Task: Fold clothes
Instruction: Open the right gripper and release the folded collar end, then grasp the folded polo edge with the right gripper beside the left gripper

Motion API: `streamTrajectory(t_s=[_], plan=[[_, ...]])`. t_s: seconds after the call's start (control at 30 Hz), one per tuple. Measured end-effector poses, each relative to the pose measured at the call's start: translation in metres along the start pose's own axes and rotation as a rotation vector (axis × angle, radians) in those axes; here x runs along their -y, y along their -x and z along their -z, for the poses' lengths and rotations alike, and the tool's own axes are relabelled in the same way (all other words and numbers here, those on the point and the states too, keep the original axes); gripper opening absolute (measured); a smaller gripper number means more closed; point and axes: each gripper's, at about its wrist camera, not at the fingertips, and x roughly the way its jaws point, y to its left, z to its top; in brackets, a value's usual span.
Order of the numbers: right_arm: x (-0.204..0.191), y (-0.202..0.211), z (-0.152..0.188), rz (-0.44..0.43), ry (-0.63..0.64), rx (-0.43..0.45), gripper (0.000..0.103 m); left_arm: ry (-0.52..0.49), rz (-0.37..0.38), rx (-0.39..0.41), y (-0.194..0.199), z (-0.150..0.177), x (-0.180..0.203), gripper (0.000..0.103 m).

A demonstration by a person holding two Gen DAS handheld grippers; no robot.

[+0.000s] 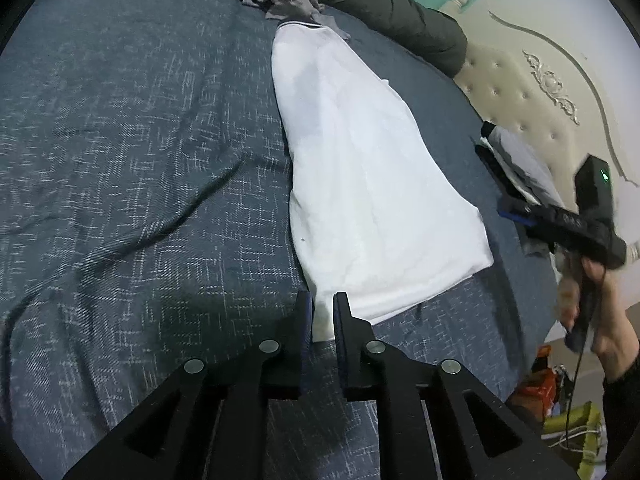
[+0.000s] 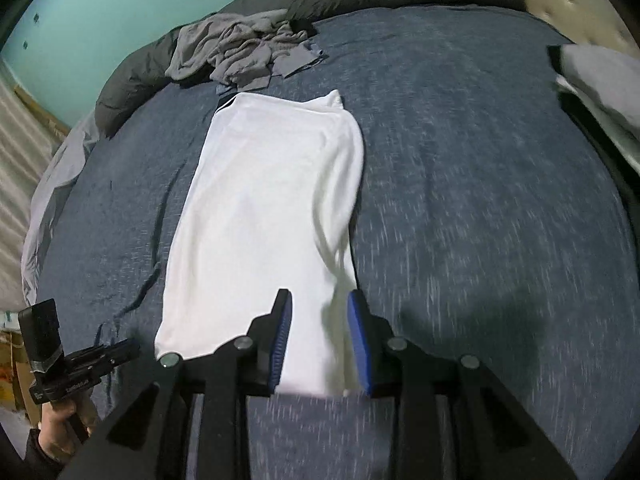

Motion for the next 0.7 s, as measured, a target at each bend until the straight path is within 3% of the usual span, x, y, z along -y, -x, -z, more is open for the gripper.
streamTrajectory(t_s=[0.1, 0.23, 0.37, 0.53, 0.7], plan=[[-0.008, 0.021, 0.007, -0.007, -0.014, 0.032, 0.028, -0.011, -0.013, 0.002, 0.007, -0.001, 0.006, 0.013], [-0.018, 0.047, 0.013, -0.022, -0.030, 0.073, 0.029, -0.021, -0.024, 0.019, 0.021, -0.003, 0.016, 0.026], [-0.024, 0.064, 0.019, -0.027, -0.045, 0.090, 0.032, -0.043, -0.037, 0.023, 0.038, -0.007, 0.027, 0.028], [-0.021, 0.066, 0.023, -0.033, -0.062, 0.100, 0.035, -0.042, -0.038, 0.011, 0.041, -0.010, 0.029, 0.041], [-0.009, 0.042, 0.025, -0.056, -0.079, 0.058, 0.037, -0.017, -0.049, -0.027, 0.023, -0.014, 0.021, 0.043]])
